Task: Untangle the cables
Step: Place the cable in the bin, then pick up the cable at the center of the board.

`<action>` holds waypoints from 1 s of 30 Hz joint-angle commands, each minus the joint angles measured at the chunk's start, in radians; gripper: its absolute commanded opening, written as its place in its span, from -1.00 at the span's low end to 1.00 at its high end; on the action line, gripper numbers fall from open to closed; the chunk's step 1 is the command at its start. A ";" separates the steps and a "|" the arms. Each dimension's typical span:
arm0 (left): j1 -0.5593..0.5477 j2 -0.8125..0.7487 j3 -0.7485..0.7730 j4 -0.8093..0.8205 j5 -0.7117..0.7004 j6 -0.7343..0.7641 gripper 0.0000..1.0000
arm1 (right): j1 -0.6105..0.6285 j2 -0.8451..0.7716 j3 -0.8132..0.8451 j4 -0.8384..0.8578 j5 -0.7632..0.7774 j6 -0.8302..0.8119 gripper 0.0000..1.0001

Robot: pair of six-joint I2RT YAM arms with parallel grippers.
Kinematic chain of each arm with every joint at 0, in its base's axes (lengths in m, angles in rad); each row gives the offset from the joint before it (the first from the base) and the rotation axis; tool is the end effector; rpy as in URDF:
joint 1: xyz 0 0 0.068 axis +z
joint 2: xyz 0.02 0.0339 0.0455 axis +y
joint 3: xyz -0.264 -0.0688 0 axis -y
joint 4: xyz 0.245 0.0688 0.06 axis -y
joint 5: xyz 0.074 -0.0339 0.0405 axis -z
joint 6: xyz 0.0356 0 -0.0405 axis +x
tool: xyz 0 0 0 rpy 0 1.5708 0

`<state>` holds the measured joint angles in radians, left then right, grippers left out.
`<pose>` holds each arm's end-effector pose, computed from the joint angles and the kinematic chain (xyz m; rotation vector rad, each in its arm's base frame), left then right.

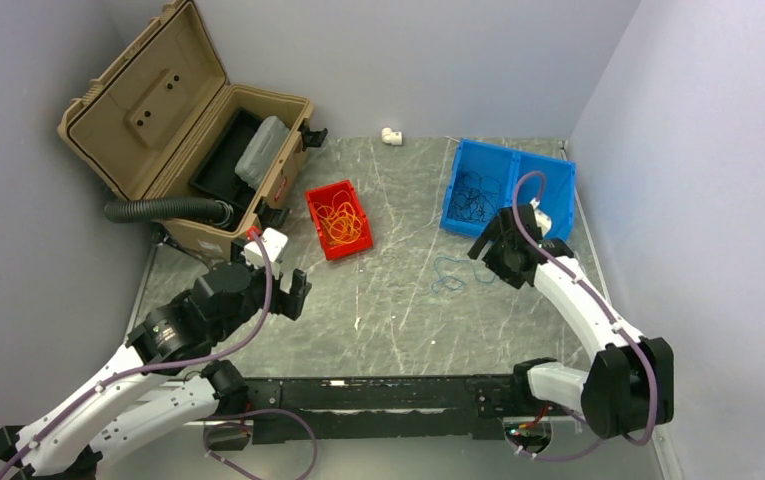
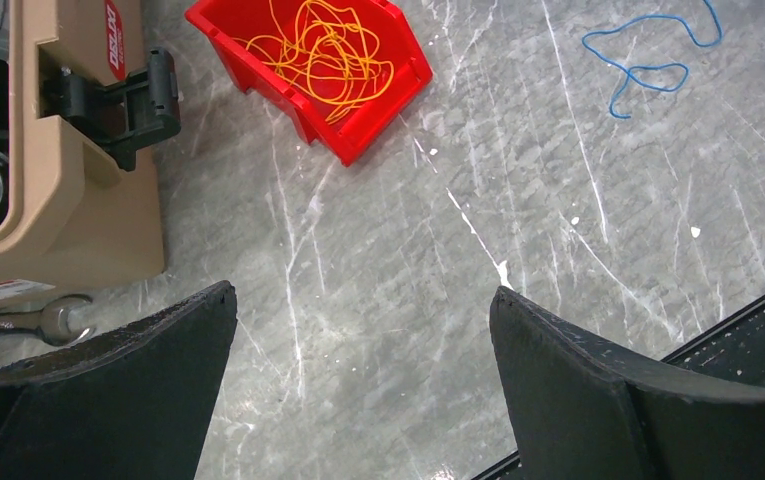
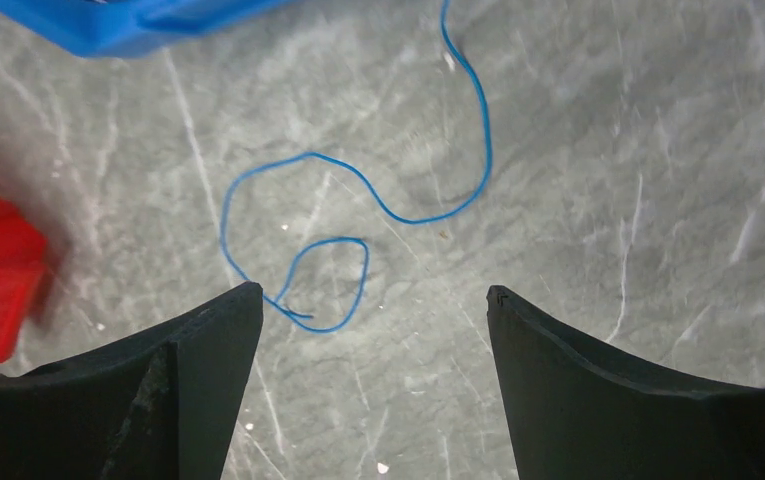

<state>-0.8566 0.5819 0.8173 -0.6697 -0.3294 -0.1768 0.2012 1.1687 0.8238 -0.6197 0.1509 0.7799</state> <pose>0.0882 -0.0842 0.3288 0.4632 1.9417 -0.3393 0.2262 0.0407 0.2403 0.7794 2.4085 0.2041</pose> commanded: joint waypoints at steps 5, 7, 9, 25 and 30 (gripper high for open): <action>0.001 0.005 -0.003 0.031 0.010 0.014 0.98 | 0.019 0.059 -0.062 0.060 -0.010 0.168 0.70; 0.000 0.004 -0.003 0.031 0.009 0.014 0.98 | 0.042 0.077 -0.060 0.080 0.027 0.156 0.70; 0.000 0.002 -0.003 0.031 0.011 0.015 0.98 | 0.053 0.113 -0.046 0.088 0.079 0.110 0.70; 0.001 0.007 -0.003 0.035 0.011 0.018 0.98 | 0.075 0.445 0.042 0.207 0.131 -0.235 0.47; 0.002 0.007 -0.004 0.033 0.009 0.017 0.98 | 0.073 0.430 0.032 0.216 0.121 -0.231 -0.53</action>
<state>-0.8566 0.5869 0.8173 -0.6697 -0.3290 -0.1764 0.2733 1.5970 0.8536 -0.4122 0.2699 0.5652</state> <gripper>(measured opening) 0.993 0.454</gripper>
